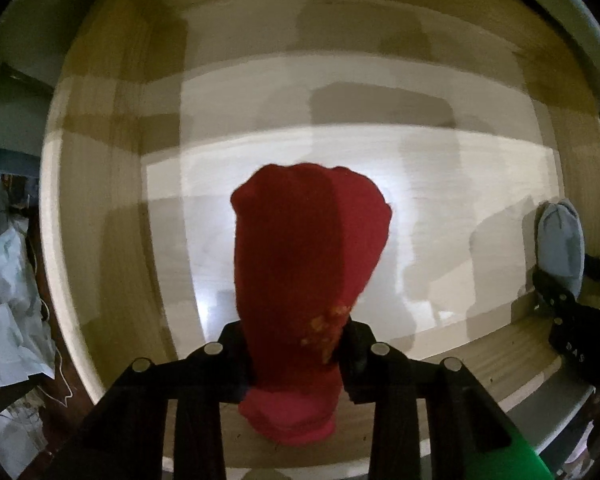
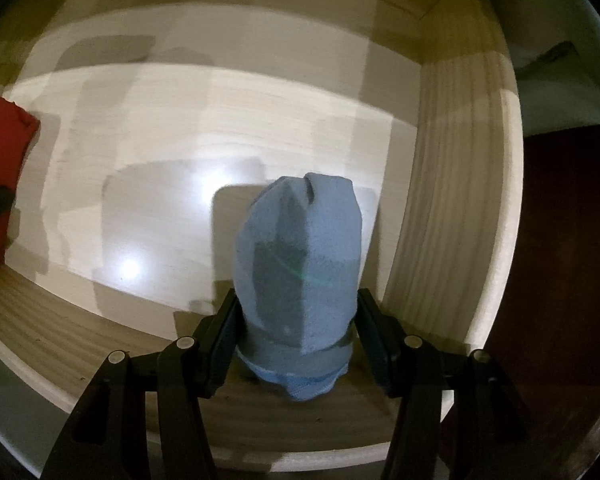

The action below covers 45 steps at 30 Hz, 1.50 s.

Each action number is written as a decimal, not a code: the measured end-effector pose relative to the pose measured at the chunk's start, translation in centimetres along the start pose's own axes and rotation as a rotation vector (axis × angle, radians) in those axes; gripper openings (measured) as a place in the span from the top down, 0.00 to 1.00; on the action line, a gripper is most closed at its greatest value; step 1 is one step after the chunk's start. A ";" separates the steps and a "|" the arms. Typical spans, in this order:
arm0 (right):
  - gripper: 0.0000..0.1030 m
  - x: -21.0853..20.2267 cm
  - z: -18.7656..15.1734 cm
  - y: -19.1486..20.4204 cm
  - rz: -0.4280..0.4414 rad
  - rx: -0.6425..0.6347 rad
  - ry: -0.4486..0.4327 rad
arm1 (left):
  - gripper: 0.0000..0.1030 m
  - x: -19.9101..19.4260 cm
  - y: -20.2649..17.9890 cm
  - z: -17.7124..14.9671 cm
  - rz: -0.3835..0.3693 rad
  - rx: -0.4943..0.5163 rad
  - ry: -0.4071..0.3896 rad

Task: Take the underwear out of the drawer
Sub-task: 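Lift the red sock out of the drawer with the left tool, then carry the red sock over the white box with the left tool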

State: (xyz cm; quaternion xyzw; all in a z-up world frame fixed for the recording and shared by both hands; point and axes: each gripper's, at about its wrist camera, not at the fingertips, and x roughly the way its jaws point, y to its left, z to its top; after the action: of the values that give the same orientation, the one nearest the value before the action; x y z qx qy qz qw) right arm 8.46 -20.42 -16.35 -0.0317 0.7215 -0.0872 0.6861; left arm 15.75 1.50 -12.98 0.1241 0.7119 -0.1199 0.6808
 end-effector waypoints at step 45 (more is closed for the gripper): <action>0.64 -0.4 -1.6 -0.4 0.084 0.038 -0.085 | 0.68 -5.2 -4.0 -3.8 0.091 -0.004 -0.221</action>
State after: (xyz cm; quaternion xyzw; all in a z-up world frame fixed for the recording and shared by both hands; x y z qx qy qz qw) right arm 6.84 -20.60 -15.78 0.0082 0.6907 -0.0704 0.7196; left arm 11.08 -1.08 -7.61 0.1407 0.6265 -0.1003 0.7600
